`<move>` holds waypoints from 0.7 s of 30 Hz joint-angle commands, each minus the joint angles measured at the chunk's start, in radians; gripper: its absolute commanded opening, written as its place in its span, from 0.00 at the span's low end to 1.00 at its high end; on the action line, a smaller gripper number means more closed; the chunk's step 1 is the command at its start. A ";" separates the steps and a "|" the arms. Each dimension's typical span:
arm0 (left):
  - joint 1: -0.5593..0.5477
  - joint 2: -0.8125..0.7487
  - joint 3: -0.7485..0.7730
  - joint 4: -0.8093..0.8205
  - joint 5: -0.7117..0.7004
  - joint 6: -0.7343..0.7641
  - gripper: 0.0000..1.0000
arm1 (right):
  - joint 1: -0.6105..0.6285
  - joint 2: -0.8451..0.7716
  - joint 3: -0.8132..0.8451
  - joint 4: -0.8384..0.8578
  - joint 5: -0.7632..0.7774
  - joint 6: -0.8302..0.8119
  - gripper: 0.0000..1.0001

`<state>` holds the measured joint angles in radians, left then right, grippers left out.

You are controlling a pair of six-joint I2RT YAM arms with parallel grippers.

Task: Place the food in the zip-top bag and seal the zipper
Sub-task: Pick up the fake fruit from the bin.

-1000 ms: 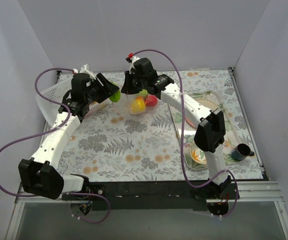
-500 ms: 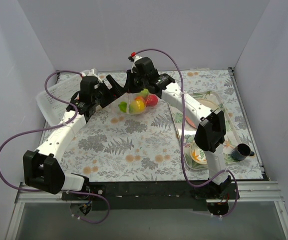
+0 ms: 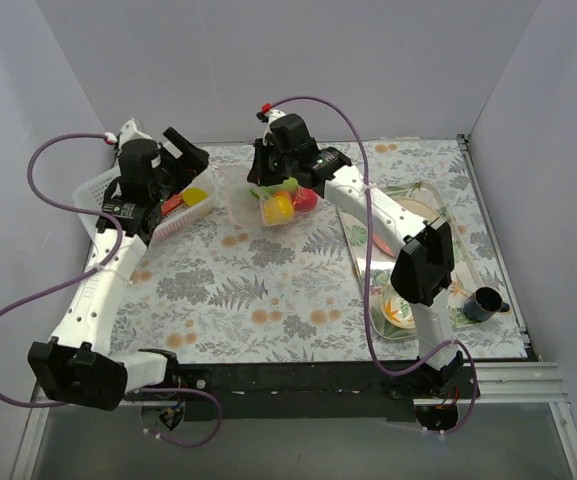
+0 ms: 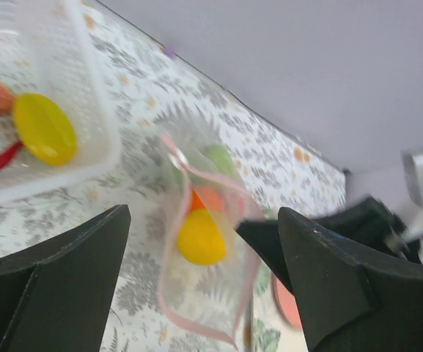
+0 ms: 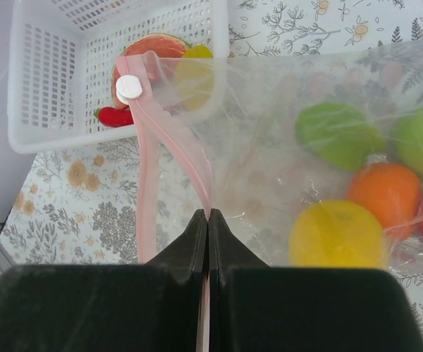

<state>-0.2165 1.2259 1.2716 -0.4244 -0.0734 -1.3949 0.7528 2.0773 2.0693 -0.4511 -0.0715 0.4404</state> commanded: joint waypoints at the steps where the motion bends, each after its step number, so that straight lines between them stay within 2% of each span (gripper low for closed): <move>1: 0.124 0.050 0.023 -0.090 -0.059 -0.015 0.81 | -0.003 -0.088 -0.006 0.020 0.016 -0.034 0.01; 5: 0.155 0.164 0.054 -0.097 -0.092 -0.004 0.82 | -0.001 -0.109 -0.034 0.025 0.015 -0.048 0.01; 9: 0.187 0.340 0.104 -0.083 -0.114 -0.009 0.82 | -0.001 -0.129 -0.072 0.031 -0.001 -0.054 0.01; 16: 0.198 0.608 0.247 -0.105 -0.124 -0.016 0.84 | -0.003 -0.183 -0.133 0.055 -0.004 -0.068 0.01; 21: 0.198 0.718 0.319 -0.119 -0.105 -0.012 0.79 | -0.001 -0.197 -0.144 0.052 -0.005 -0.074 0.01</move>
<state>-0.0200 1.9167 1.5238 -0.5201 -0.1719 -1.4101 0.7528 1.9522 1.9324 -0.4461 -0.0673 0.3855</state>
